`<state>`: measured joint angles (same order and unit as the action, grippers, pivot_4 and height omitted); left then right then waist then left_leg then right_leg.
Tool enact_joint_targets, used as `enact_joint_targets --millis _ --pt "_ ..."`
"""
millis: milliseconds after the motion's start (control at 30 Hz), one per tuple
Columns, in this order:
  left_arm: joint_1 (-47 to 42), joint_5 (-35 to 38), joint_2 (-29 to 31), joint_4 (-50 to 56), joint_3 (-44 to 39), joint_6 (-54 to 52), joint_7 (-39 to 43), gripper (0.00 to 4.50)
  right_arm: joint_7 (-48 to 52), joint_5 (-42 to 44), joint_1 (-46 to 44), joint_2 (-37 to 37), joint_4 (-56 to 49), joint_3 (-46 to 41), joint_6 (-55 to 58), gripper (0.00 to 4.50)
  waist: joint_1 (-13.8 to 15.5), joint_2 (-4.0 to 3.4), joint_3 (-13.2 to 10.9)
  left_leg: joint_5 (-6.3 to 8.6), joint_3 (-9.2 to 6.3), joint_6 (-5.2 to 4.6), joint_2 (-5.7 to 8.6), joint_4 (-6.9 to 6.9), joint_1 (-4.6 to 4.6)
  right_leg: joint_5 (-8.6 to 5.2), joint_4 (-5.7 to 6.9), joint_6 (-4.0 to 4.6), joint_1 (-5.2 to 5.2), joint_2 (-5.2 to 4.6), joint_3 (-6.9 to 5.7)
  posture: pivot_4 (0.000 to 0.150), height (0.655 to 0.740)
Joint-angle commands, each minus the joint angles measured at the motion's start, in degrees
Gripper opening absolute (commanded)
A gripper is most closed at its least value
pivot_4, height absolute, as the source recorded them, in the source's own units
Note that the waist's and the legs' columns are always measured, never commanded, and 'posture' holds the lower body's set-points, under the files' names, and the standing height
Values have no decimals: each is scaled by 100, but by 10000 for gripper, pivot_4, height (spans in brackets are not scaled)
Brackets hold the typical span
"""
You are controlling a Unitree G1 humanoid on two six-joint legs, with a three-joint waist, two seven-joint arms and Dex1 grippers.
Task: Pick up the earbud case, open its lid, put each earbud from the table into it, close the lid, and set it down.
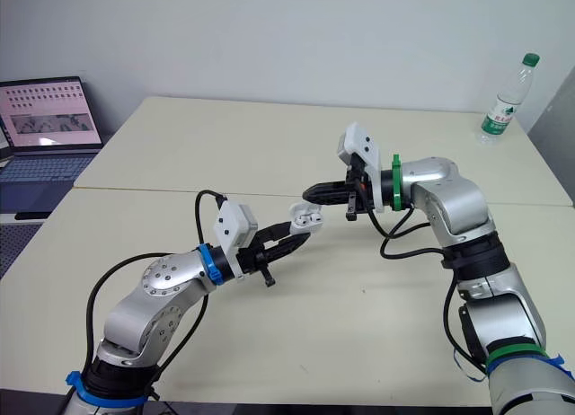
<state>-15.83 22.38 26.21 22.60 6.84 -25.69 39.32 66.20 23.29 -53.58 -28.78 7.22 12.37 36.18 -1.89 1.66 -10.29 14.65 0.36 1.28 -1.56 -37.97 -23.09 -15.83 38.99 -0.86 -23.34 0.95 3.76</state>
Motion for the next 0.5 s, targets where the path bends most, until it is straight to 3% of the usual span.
enact_joint_targets --millis 33,267,500 --pt "-90 -34 27 140 -7 196 96 7510 -10 19 -295 6 121 -210 -1 327 2 0 0 0 0 0 0 0 0 0 0 0 0 0 0 1500 7400" --pt "-73 -77 0 191 40 208 161 7510 130 -427 -418 117 533 146 -441 327 1 0 0 0 1 0 0 0 0 0 -1 0 0 -1 1 1500 7400" --pt "-56 -143 0 191 -1 212 106 7510 507 -526 -298 113 279 295 -504 327 4 0 0 0 -1 0 1 0 -1 0 -1 0 0 -1 -1 1500 7400"
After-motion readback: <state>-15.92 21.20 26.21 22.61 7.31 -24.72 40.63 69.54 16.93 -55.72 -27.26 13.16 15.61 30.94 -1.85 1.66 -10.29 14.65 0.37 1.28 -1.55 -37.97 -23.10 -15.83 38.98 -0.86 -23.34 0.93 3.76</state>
